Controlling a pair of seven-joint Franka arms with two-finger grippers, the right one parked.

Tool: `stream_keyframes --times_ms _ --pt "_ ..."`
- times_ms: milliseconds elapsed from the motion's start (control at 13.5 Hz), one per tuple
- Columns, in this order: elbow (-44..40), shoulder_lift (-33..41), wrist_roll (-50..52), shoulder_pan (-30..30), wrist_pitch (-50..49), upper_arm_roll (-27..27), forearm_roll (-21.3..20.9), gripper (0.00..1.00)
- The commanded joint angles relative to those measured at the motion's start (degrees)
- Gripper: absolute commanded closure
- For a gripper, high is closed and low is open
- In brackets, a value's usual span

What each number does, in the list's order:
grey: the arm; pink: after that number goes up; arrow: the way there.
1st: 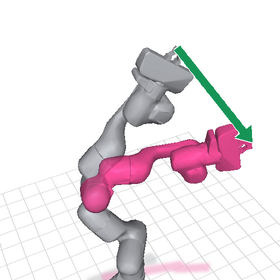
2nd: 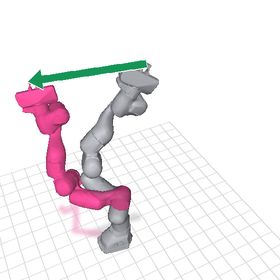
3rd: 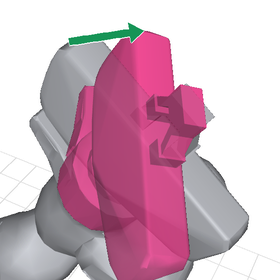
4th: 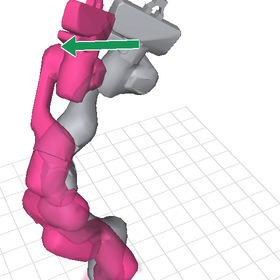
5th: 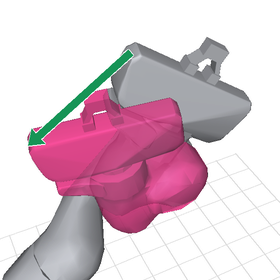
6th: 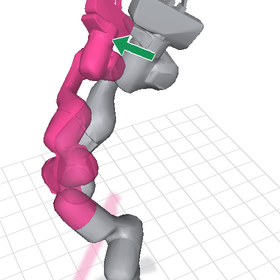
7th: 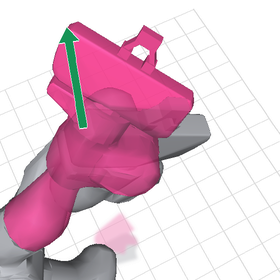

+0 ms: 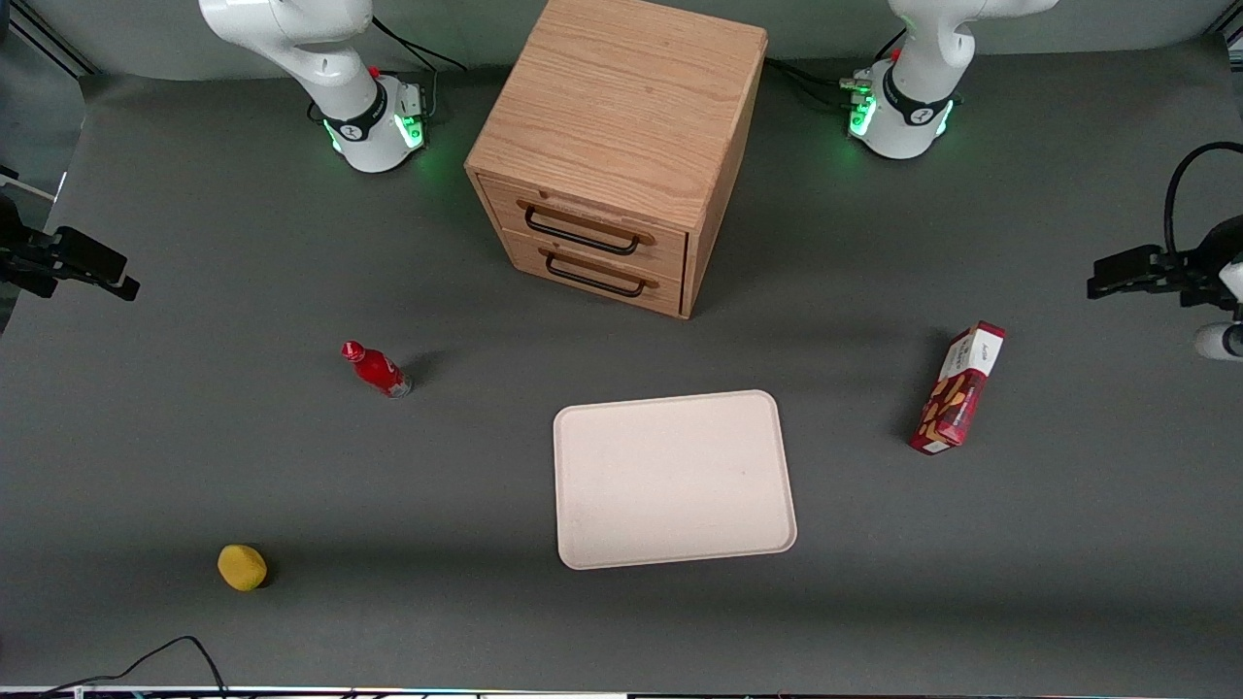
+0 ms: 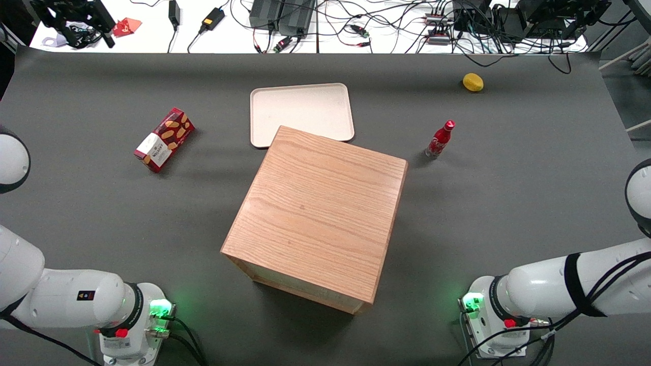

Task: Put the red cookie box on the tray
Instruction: 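Move the left gripper down over the red shortbread box and grasp it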

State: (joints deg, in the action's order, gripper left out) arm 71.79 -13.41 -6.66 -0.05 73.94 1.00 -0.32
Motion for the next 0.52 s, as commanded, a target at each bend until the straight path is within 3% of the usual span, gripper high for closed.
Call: stream_keyframes --times_ms 0,222,444 --pt "-2.4 -0.8 1.6 -0.7 -2.2 0.3 -1.7 0.0" --pt "-1.1 -1.7 0.4 -0.7 -1.4 0.6 -1.8 0.0" --pt "8.5 -2.3 -8.7 -0.1 9.9 0.8 -1.4 0.0"
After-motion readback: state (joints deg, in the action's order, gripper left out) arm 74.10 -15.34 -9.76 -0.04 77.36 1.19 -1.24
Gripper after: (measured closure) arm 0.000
